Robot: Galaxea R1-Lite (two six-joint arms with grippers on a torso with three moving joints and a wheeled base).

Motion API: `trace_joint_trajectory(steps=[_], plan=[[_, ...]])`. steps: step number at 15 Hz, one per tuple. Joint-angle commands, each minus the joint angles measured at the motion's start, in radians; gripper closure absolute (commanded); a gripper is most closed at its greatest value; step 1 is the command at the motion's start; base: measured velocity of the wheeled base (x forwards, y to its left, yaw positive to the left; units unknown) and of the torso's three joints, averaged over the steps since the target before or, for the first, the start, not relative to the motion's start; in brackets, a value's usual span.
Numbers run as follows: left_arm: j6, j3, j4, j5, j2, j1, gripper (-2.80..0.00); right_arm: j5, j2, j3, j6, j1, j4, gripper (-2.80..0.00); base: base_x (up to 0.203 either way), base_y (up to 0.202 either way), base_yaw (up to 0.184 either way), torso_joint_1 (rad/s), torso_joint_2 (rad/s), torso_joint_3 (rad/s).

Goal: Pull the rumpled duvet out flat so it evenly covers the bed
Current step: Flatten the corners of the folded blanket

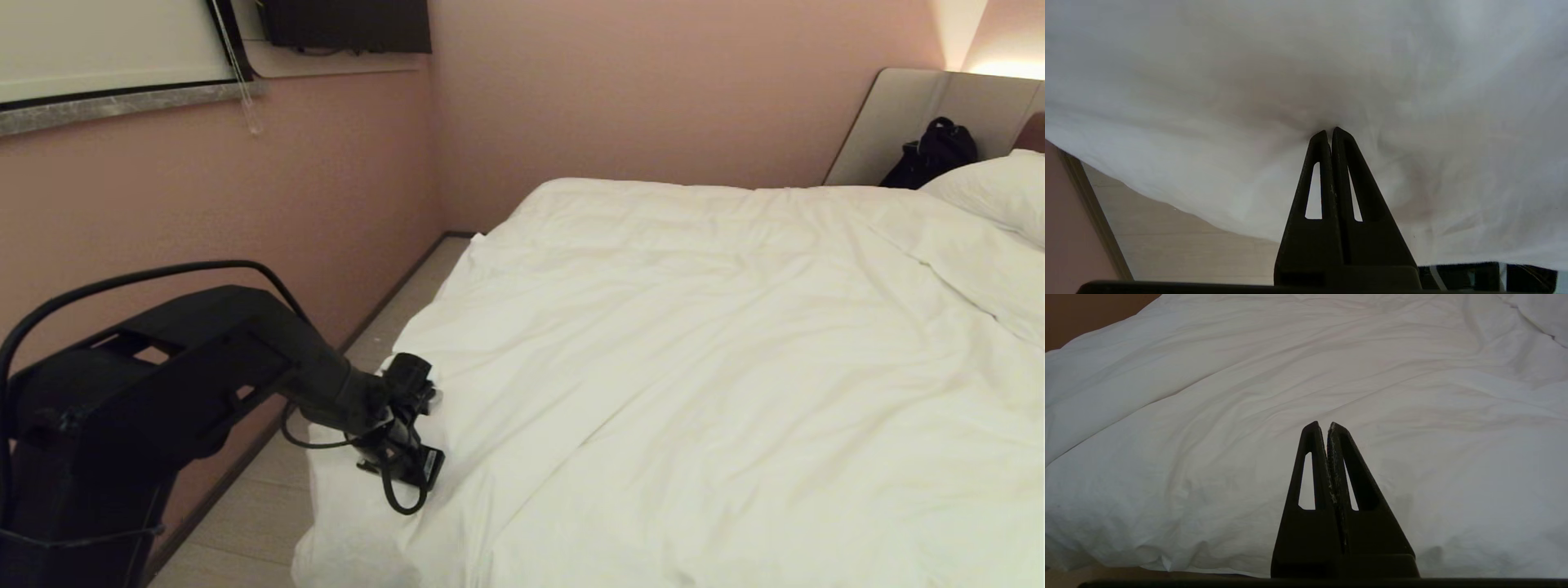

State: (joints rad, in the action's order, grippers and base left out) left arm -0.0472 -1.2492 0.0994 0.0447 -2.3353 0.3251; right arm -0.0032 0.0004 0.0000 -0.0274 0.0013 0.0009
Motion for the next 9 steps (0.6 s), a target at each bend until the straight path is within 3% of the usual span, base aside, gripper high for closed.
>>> trace_joint_trajectory(steps=[1,4,9], plan=[[-0.003,0.013,0.003,-0.002,0.023,0.0,0.0,0.0,0.0,0.0,0.0,0.0,0.001,0.0,0.0,0.0,0.0,0.0,0.0,0.0],[-0.051,0.023,-0.011,-0.003,0.059,0.0,0.0,0.0,0.0,0.0,0.0,0.0,0.001,0.0,0.0,0.0,0.0,0.0,0.0,0.0],[-0.233,-0.022,-0.009,-0.03,0.25,-0.03,0.0,0.0,0.0,0.0,0.0,0.0,0.001,0.0,0.0,0.0,0.0,0.0,0.0,0.0]])
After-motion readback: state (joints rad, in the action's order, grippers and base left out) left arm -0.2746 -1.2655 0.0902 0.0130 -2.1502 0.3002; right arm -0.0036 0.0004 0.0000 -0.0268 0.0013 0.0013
